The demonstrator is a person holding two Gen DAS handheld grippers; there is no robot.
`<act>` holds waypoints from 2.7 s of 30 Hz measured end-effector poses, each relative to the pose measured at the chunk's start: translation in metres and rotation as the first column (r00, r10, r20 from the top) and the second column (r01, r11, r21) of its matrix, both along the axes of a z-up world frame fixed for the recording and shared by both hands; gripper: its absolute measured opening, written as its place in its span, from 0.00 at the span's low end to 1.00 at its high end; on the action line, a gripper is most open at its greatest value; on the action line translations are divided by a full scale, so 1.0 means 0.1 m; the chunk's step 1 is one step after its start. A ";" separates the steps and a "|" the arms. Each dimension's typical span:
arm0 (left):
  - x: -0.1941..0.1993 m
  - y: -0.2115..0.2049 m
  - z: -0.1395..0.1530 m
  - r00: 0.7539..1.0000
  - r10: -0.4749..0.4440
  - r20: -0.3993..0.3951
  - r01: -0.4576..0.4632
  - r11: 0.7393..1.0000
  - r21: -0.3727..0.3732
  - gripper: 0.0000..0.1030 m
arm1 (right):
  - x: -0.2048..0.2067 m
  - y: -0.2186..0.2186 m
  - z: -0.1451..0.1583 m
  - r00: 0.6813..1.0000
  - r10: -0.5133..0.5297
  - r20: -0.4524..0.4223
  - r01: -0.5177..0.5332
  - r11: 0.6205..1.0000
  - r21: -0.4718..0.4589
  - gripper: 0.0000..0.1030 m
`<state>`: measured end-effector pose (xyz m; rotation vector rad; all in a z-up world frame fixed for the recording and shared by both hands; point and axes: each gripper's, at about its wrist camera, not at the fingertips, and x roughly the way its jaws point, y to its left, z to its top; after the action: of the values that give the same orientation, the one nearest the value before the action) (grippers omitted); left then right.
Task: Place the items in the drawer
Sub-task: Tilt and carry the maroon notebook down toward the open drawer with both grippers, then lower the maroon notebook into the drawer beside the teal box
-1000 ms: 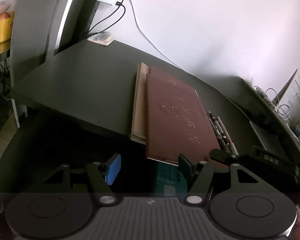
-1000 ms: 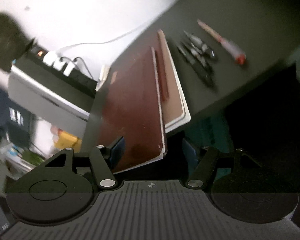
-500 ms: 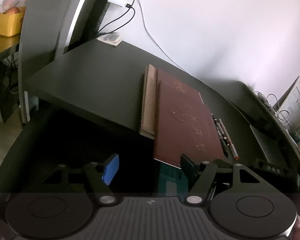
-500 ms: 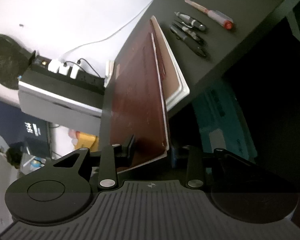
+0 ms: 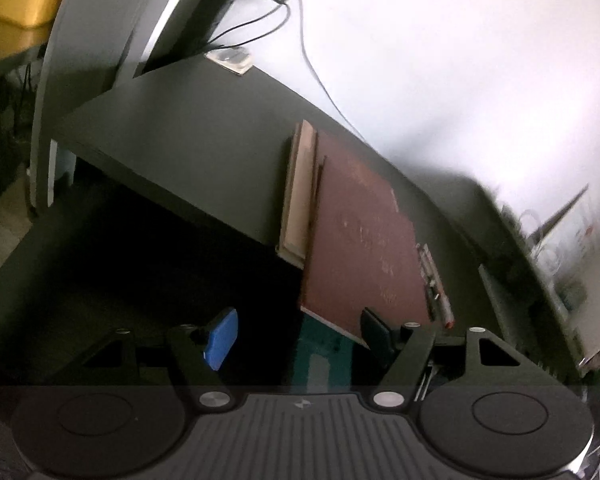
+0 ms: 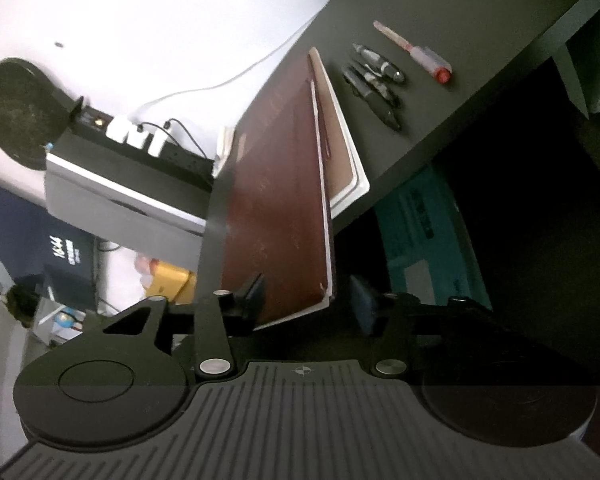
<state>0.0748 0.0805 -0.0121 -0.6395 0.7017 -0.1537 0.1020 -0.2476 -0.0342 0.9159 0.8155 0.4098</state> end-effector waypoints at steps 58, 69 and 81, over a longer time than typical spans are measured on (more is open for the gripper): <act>-0.56 -0.33 0.41 0.988 -0.096 0.119 0.100 0.995 -0.031 0.33 | -0.88 0.09 0.59 0.982 0.135 0.129 -0.123 0.988 -0.095 0.33; -0.83 -0.05 0.33 1.000 -0.006 -0.002 0.006 1.000 -0.030 0.35 | -0.95 0.39 0.57 0.972 0.228 0.050 -0.223 0.971 -0.084 0.33; -0.17 0.20 -0.17 0.989 0.032 -0.145 -0.037 0.999 -0.030 0.35 | -0.25 0.68 0.12 0.972 0.226 -0.061 -0.231 0.965 -0.119 0.33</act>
<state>0.0581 0.1007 -0.0292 -0.6986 0.8291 -0.0873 0.0770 -0.1792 -0.0222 0.7184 0.9842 0.5328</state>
